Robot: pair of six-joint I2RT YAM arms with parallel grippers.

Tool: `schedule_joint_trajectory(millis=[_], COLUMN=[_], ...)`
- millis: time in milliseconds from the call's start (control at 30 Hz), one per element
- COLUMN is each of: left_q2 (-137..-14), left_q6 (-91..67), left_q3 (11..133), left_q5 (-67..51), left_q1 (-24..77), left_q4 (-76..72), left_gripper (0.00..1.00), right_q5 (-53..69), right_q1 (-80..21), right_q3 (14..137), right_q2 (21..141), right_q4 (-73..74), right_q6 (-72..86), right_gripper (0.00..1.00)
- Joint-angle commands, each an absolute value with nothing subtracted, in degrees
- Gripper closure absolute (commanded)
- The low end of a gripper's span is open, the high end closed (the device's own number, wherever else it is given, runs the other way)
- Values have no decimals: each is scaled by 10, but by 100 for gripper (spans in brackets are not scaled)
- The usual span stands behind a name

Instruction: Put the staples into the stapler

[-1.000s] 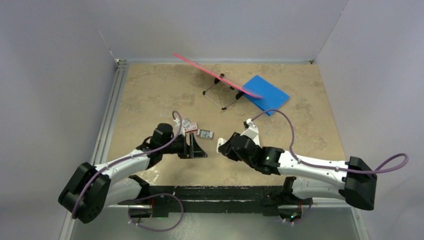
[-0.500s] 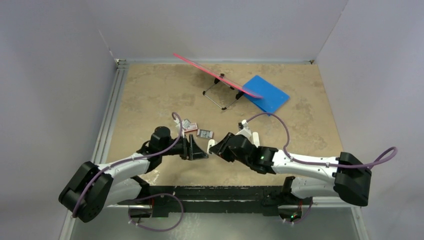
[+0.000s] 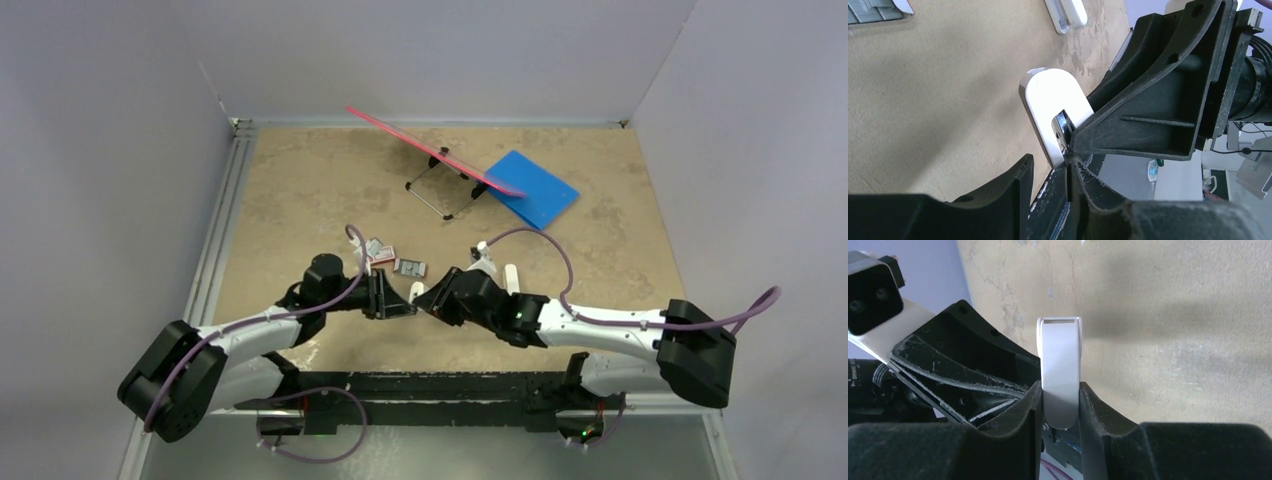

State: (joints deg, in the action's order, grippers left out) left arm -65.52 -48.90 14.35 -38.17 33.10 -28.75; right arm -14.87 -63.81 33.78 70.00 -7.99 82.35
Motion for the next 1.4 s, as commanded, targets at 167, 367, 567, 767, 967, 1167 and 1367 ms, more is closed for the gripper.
schedule_joint_trajectory(millis=[167, 367, 567, 767, 967, 1167, 1367], left_q2=[-623, -629, -622, -621, -618, -604, -604], left_q6=[-424, -382, -376, -374, -359, -347, -338], left_q3=[181, 193, 188, 189, 193, 182, 178], left_q5=[-309, -345, -350, -354, -332, -314, -311], left_q1=[332, 334, 335, 350, 370, 389, 405], left_q4=[-193, -173, -182, -177, -154, -160, -164], left_gripper=[85, 100, 100, 100, 100, 100, 100], right_q5=[-116, -105, -118, -102, -94, -104, -115], right_q1=[-637, -626, -618, -601, -574, -546, -535], right_q3=[325, 315, 316, 339, 349, 351, 356], right_q2=[643, 599, 580, 579, 577, 553, 554], right_q4=[-93, -79, -45, -18, 24, 52, 63], right_q6=[831, 825, 818, 754, 738, 733, 723], right_gripper=[85, 85, 84, 79, 78, 73, 71])
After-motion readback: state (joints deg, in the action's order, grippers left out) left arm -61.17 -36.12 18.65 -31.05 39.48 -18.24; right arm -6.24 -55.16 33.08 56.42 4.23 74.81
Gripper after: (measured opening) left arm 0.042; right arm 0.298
